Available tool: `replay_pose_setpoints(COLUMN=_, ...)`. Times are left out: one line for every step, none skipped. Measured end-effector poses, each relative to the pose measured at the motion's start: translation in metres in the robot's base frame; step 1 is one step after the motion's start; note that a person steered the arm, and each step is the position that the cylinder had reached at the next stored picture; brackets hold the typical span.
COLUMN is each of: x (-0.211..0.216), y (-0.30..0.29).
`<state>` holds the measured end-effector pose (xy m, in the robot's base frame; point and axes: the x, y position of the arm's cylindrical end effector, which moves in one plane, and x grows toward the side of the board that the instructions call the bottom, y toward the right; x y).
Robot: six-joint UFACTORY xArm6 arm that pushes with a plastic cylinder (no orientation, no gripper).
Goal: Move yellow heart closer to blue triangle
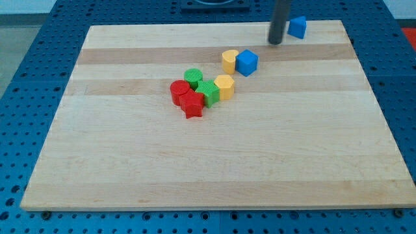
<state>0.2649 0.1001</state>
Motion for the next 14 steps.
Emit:
replay_pose_setpoints(x=0.009, y=-0.070)
replay_pose_setpoints(x=0.020, y=-0.122)
replay_pose_setpoints(x=0.044, y=-0.146)
replay_pose_setpoints(x=0.063, y=-0.152)
replay_pose_setpoints(x=0.064, y=-0.131)
replay_pose_setpoints(x=0.064, y=-0.103)
replay_pose_setpoints(x=0.064, y=-0.074)
replay_pose_setpoints(x=0.064, y=-0.042)
replay_pose_setpoints(x=0.070, y=-0.018)
replay_pose_setpoints(x=0.085, y=-0.005)
replay_pose_setpoints(x=0.089, y=0.012)
replay_pose_setpoints(x=0.087, y=0.030)
replay_pose_setpoints(x=0.074, y=0.035)
replay_pose_setpoints(x=0.056, y=0.048)
